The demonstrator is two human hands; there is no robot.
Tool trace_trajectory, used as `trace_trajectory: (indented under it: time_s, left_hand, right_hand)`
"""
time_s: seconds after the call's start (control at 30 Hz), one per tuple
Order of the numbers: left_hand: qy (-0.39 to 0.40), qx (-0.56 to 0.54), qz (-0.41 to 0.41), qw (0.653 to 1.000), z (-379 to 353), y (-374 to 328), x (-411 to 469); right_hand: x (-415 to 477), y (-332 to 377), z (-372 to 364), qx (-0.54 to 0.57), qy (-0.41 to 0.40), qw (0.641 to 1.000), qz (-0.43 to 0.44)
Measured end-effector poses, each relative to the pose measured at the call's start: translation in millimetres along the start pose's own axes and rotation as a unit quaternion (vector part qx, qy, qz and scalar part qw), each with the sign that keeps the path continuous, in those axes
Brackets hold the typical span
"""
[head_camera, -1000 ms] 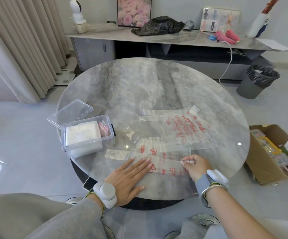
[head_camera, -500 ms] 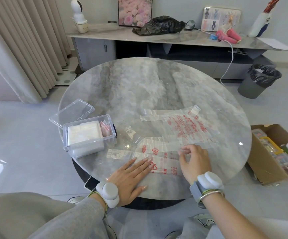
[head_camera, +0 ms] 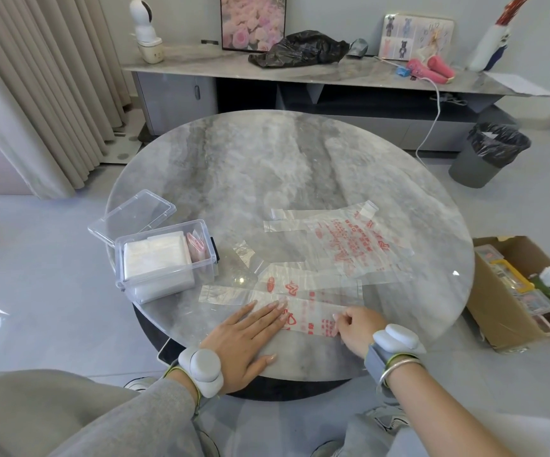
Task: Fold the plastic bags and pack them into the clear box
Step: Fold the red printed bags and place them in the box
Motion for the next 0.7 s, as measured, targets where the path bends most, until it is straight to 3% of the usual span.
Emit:
trace_trajectory:
  time_s: [0.17,0.27,0.47,0.7]
  left_hand:
    - [0.008,-0.018,0.010,1.000,0.2,0.1,0.6]
    - [0.002,-0.023,0.016,1.000,2.6,-0.4,2.1]
    - [-0.024,-0.039,0.032,0.998,13.8,-4.5,10.6]
    - [-0.044,-0.070,0.049,0.995,17.2,-3.9,18.0]
  right_hand:
    - [-2.8,-5.3,12.2,-0.129,0.014,0.991,-0.041]
    - [-4.7,-5.5,26.8,-0.150,-0.002,0.987,-0.056]
    - [3.7,27.1,45.6,-0.148,-0.130,0.970,0.144]
    - [42.7,51.6,47.7,-0.156,-0.054,0.970,0.178]
Point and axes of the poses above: each hand's wrist, its own x-axis towards the middle knuckle, its own z-axis out of the back of the hand, y = z × x, the point moved 2 cm from there along x, towards the middle knuckle, and after that the axes turned 2 degrees about z, right-handed, at the moved point
